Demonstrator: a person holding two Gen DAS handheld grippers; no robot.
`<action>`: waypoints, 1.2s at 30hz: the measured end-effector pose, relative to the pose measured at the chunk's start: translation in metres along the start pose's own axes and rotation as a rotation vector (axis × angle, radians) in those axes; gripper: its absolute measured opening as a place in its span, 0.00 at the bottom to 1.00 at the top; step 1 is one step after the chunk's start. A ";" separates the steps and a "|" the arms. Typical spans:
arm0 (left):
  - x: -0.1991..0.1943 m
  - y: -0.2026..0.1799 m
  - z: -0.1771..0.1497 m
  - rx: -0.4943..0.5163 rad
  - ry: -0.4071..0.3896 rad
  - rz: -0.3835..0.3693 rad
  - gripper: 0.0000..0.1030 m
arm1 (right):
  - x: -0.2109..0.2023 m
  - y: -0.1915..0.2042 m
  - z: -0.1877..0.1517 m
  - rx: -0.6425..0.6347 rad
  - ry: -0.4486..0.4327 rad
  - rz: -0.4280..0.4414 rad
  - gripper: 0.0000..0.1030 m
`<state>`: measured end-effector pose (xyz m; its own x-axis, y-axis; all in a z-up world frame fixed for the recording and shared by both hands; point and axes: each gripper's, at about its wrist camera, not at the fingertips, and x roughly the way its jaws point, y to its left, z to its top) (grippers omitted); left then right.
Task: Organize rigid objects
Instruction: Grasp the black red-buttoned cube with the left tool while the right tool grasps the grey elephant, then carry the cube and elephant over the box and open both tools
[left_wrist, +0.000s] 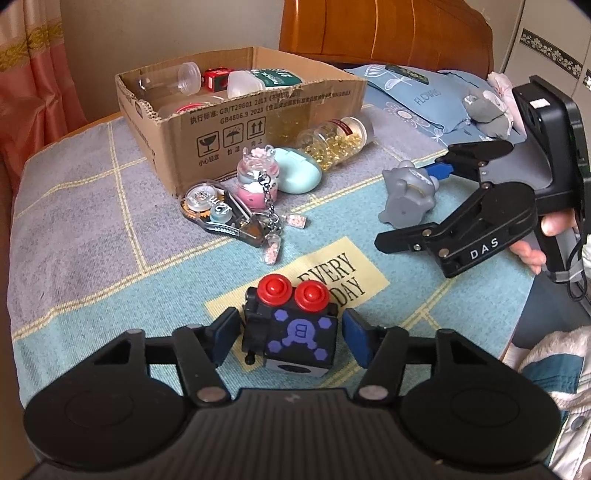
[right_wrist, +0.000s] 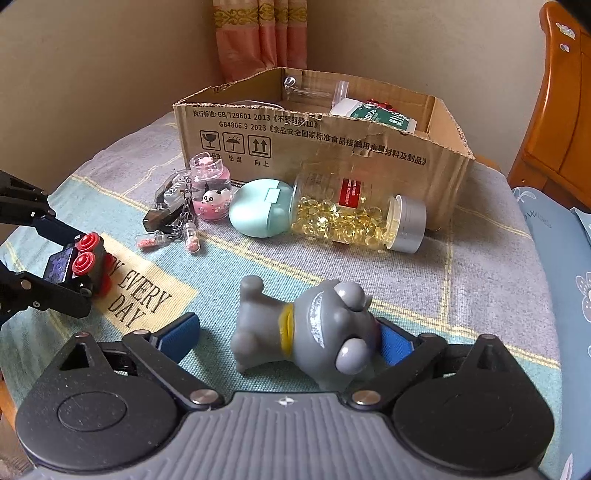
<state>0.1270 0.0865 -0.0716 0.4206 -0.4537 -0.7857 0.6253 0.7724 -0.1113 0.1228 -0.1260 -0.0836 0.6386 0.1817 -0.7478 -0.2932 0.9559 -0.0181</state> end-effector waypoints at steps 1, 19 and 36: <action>0.000 -0.001 0.000 0.001 0.001 0.001 0.54 | 0.000 0.000 0.000 0.001 0.000 -0.001 0.91; -0.009 -0.003 0.006 -0.031 -0.001 0.031 0.52 | -0.012 -0.011 0.006 0.028 0.022 0.035 0.76; -0.036 -0.006 0.054 0.005 -0.005 0.079 0.52 | -0.058 -0.028 0.036 -0.100 -0.016 0.095 0.76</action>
<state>0.1433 0.0746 -0.0098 0.4716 -0.3938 -0.7890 0.5932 0.8037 -0.0465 0.1192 -0.1551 -0.0159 0.6155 0.2748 -0.7387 -0.4217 0.9066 -0.0141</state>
